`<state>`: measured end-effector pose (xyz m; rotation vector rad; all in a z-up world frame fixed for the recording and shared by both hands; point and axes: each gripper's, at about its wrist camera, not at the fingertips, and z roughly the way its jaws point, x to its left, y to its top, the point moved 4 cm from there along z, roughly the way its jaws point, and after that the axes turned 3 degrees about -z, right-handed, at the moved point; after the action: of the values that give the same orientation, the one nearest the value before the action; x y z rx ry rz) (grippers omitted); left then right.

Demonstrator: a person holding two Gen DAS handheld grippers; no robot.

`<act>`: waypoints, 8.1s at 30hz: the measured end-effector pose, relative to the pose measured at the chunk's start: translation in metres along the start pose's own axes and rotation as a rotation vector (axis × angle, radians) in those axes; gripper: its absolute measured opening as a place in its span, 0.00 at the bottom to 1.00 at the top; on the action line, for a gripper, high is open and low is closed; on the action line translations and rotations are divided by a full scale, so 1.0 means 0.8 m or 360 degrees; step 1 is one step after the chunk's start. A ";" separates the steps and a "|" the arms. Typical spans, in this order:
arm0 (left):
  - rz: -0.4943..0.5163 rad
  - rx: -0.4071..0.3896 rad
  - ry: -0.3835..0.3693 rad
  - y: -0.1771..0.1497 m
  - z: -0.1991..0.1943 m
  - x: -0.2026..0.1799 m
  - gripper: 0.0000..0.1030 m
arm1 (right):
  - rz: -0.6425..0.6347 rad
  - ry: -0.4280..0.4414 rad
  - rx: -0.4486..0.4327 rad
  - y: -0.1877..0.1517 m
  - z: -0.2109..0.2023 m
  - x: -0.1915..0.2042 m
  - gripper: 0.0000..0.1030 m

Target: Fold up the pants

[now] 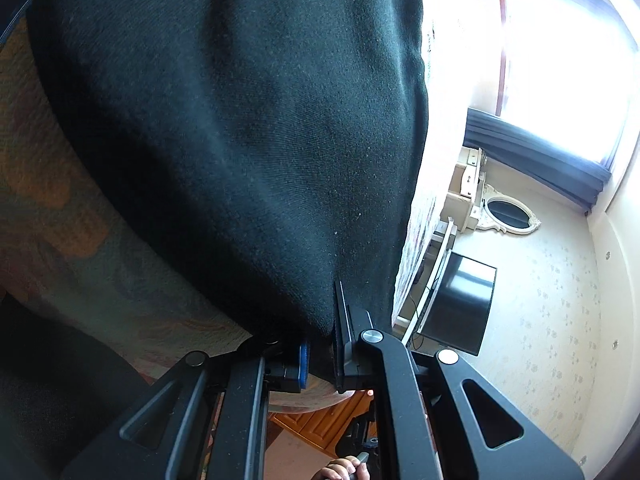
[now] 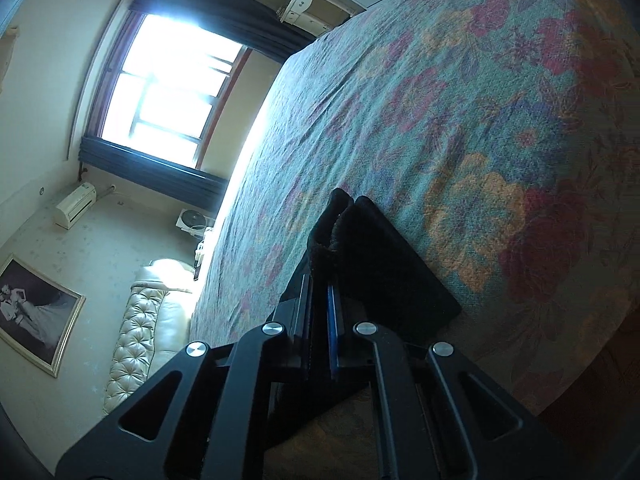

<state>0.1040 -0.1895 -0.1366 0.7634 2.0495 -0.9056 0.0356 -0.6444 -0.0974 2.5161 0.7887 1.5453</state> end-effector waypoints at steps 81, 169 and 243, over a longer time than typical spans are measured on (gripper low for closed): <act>0.1689 -0.0522 0.0653 0.172 -0.125 -0.088 0.95 | -0.0393 0.0022 0.0661 0.035 0.083 0.043 0.17; 0.1581 -0.0684 0.0695 0.222 -0.242 -0.091 0.95 | -0.1322 -0.0155 0.1063 -0.456 0.315 0.395 0.78; 0.1323 0.0097 0.0309 0.434 -0.341 -0.032 0.95 | -0.1283 -0.0007 0.0930 -0.458 0.263 0.377 0.98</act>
<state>0.2693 0.2194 -0.1082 1.6155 1.6027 -0.4188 0.1828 -0.1473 -0.0768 1.9948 2.1513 1.1081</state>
